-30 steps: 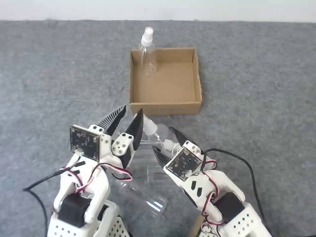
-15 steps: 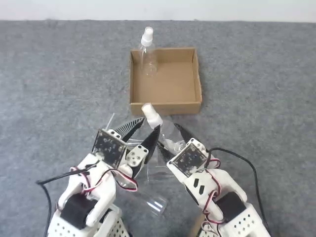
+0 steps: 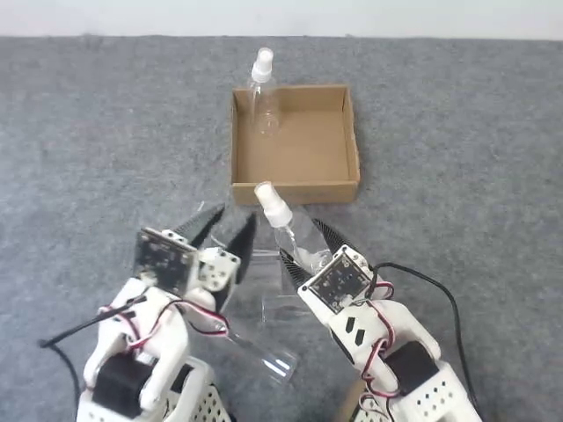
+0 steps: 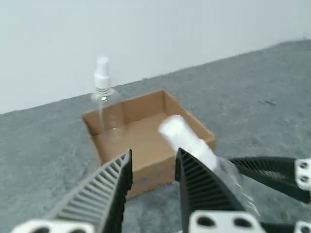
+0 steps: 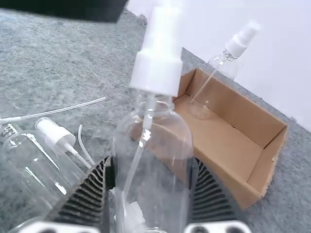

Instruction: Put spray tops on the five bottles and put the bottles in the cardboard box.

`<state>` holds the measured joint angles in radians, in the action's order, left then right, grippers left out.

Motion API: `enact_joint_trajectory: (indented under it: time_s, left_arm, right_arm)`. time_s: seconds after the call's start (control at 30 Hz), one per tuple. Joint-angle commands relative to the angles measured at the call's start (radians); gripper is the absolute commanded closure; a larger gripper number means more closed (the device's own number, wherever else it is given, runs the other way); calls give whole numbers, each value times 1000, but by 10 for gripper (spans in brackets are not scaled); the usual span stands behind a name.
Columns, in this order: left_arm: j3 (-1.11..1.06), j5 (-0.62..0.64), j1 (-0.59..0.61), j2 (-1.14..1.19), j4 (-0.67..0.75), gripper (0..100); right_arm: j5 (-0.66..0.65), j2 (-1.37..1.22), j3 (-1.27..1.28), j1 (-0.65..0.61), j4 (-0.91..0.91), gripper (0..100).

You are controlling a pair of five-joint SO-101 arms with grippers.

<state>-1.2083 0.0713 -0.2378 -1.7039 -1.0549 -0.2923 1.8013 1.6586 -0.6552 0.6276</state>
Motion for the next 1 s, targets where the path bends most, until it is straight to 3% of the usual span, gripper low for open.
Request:
enact_joint_trajectory:
  time_s: [0.0, 0.27, 0.47, 0.83, 0.97]
  left_arm:
    - [47, 57, 86, 0, 46, 867]
    - [-90, 71, 215, 0, 273, 867]
    - [-168, 183, 259, 0, 400, 867]
    - [-174, 238, 256, 0, 408, 867]
    - [-179, 233, 199, 2, 400, 867]
  right_arm:
    - [18, 15, 17, 5, -30, 991]
    - [18, 15, 11, 2, -82, 991]
    - [17, 15, 11, -74, -133, 991]
    - [9, 15, 20, -242, -252, 991]
    - [9, 15, 21, -248, -245, 991]
